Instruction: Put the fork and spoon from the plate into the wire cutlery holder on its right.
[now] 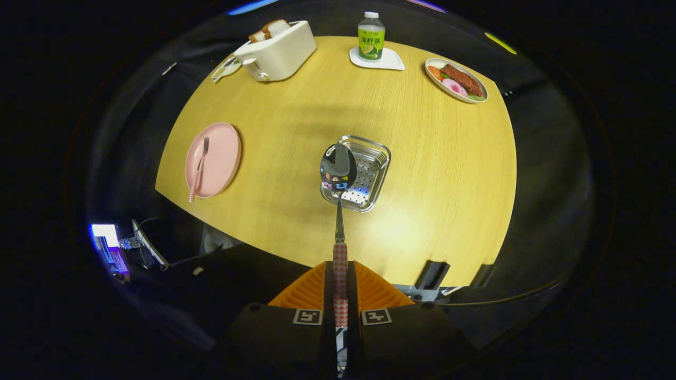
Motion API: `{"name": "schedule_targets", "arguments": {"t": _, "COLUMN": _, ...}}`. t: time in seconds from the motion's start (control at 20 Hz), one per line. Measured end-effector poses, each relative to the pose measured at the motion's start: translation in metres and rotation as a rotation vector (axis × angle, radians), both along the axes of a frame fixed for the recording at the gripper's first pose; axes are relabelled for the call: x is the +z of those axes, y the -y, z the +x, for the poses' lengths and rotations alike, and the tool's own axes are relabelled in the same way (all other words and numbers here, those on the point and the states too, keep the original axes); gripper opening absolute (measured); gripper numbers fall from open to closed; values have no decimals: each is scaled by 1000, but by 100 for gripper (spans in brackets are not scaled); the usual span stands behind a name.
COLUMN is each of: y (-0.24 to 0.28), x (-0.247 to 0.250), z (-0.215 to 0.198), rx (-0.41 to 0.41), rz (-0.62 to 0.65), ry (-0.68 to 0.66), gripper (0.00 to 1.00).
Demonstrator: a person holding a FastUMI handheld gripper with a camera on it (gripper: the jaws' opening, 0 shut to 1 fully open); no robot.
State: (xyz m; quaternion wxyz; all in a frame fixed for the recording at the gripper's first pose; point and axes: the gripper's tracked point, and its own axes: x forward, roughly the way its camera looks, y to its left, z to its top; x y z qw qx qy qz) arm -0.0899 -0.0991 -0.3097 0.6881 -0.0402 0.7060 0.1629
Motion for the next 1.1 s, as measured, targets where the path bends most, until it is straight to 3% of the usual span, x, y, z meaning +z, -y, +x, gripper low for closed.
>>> {"name": "schedule_targets", "arguments": {"t": 0.55, "y": 13, "x": -41, "z": 25, "rx": 102, "rz": -115, "ry": -302, "gripper": 12}}
{"name": "schedule_targets", "arguments": {"t": 1.1, "y": -6, "x": -57, "z": 42, "rx": 96, "rz": -121, "ry": -340, "gripper": 18}}
